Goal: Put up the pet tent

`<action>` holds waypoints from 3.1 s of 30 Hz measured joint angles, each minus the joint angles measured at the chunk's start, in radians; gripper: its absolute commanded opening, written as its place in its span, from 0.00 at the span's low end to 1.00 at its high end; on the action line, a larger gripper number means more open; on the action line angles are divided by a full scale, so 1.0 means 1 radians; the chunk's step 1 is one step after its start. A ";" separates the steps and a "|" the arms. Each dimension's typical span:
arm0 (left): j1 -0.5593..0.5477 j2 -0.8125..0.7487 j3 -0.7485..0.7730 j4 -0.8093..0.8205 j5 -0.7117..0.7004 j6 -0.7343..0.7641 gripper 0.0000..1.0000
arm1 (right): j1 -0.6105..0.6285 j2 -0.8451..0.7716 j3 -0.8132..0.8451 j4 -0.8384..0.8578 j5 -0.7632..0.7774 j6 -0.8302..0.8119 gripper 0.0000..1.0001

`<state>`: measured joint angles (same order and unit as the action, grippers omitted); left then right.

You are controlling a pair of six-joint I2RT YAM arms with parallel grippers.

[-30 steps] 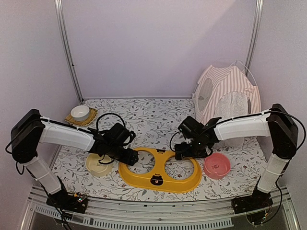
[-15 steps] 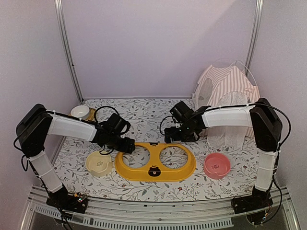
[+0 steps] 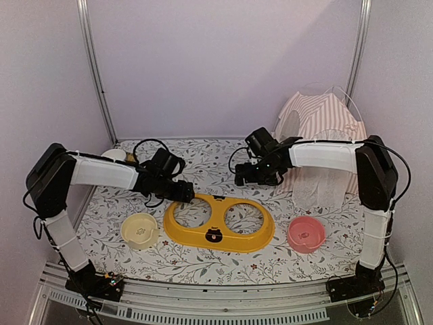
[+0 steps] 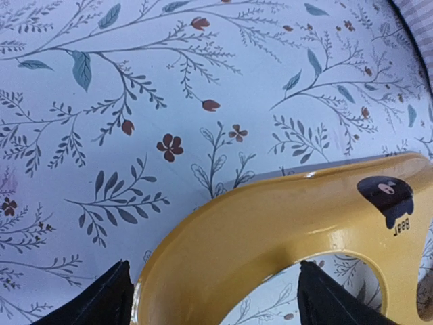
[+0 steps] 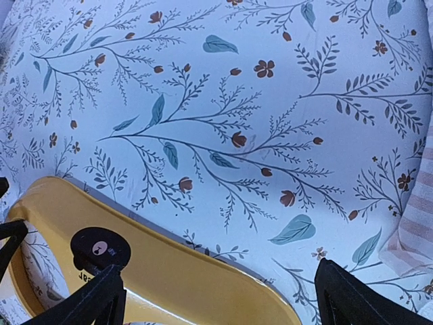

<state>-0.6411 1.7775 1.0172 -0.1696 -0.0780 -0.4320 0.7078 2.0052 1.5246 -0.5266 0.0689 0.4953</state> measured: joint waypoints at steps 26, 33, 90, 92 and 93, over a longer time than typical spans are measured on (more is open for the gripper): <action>-0.202 -0.141 0.034 -0.065 0.139 -0.008 0.78 | 0.003 -0.580 -0.547 -0.100 -0.025 0.039 1.00; -0.218 -0.078 0.043 -0.066 0.143 -0.076 0.75 | 0.003 -0.660 -0.589 -0.137 -0.033 0.040 1.00; -0.245 0.445 0.589 0.059 0.264 -0.109 0.77 | 0.003 -0.766 -0.776 -0.106 -0.041 0.161 0.96; -0.247 0.433 0.583 0.061 0.274 -0.104 0.81 | 0.003 -0.761 -0.784 -0.098 -0.041 0.163 0.91; -0.249 0.420 0.571 0.066 0.277 -0.101 0.82 | 0.003 -0.755 -0.786 -0.094 -0.040 0.165 0.89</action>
<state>-0.8898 2.1979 1.5887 -0.1036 0.1993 -0.5331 0.7105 1.2507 0.7383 -0.6209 0.0284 0.6601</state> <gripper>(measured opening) 0.772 0.947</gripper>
